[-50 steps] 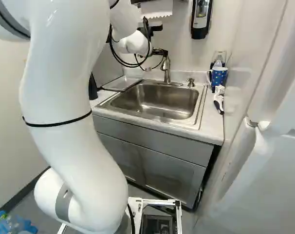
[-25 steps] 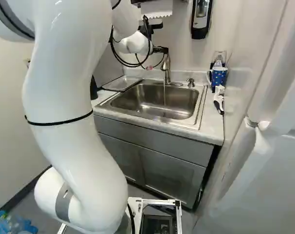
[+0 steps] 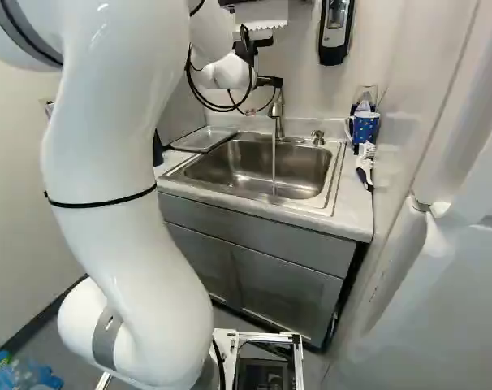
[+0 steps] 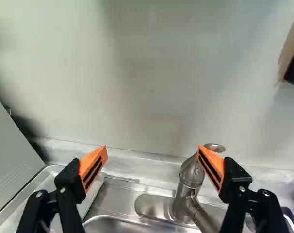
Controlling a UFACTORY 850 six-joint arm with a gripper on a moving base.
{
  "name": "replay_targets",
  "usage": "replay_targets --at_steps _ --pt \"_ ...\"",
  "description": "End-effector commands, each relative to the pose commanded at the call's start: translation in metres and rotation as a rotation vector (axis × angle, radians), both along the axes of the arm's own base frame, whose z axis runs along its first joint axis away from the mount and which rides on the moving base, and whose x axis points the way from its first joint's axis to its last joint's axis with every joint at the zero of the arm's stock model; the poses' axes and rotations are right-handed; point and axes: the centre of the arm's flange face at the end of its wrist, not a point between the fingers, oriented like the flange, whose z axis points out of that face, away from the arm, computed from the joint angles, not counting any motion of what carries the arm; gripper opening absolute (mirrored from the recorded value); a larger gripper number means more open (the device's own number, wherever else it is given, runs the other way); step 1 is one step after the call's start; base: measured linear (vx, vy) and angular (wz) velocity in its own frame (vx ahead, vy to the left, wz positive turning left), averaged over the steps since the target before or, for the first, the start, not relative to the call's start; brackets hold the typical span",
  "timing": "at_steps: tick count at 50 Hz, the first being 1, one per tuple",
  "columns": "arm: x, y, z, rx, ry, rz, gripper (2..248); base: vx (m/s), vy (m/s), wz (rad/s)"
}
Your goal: Rinse the cup and place it in the tray
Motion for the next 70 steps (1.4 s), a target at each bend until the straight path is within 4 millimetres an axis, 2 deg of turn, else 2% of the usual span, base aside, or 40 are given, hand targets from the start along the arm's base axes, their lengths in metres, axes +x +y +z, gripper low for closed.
replay_targets --at_steps 40,70 --pt "-0.068 0.042 0.004 0.003 0.018 0.054 247 0.0 0.0 0.0" --pt "-0.119 0.075 -0.005 0.013 0.117 0.107 247 0.0 0.0 0.0"
